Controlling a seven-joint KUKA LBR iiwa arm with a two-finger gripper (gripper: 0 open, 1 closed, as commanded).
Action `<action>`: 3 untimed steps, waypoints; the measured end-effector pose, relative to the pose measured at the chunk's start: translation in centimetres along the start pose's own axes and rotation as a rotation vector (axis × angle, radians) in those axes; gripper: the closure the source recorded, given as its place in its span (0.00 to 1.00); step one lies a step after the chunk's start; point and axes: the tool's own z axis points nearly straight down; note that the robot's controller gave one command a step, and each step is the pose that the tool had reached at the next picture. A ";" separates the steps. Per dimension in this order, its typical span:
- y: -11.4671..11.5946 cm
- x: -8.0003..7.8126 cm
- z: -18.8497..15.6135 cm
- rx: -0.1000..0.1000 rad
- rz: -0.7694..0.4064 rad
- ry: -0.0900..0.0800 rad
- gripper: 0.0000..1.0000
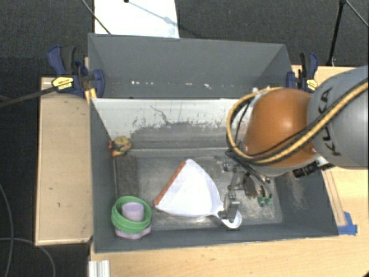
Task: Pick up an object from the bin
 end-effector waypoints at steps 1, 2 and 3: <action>-3.3 -0.3 5.0 0.000 -0.014 -0.008 0.00; -3.5 0.1 8.5 0.001 -0.203 0.003 0.00; -2.0 -0.1 4.6 -0.001 -0.280 0.009 0.00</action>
Offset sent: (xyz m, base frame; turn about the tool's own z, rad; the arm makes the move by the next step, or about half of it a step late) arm -0.0011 -0.0278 -0.1006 -0.3206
